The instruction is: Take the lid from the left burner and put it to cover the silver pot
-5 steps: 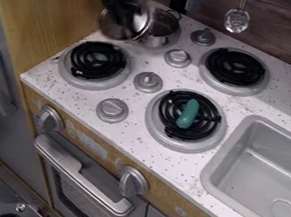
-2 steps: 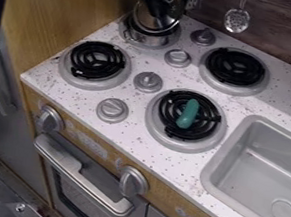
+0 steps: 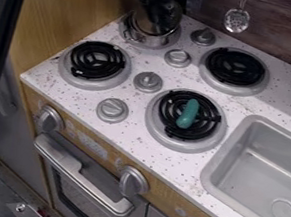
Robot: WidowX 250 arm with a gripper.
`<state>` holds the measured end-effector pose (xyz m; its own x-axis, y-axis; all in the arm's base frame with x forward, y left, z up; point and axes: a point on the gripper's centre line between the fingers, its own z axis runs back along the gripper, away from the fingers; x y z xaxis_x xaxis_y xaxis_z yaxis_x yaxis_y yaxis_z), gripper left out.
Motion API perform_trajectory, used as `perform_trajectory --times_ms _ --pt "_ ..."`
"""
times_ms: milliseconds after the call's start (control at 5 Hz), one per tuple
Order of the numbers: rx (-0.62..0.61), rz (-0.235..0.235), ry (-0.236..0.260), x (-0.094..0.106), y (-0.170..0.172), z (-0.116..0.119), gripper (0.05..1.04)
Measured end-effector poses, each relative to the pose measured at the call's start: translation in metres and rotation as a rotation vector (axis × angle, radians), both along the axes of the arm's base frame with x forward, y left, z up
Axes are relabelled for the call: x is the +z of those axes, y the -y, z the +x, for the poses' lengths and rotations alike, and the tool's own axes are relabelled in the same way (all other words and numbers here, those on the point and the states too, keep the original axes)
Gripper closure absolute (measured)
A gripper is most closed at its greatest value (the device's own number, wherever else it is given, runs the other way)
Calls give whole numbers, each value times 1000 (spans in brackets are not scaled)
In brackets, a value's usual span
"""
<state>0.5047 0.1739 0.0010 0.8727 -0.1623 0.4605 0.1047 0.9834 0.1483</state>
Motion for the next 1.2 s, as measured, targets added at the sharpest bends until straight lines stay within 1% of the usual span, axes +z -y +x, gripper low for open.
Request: perform_trajectory --times_ms 200,400,600,800,1000,1200 --pt "20 -5 -5 -2 -2 -1 772" --pt "28 -21 0 -8 -2 -4 473" --pt "20 -28 20 -13 3 -6 189" --pt "2 -28 40 1 7 -7 86" --pt "-7 -10 56 26 15 -27 86" --pt "-13 -4 -29 37 25 -61 86"
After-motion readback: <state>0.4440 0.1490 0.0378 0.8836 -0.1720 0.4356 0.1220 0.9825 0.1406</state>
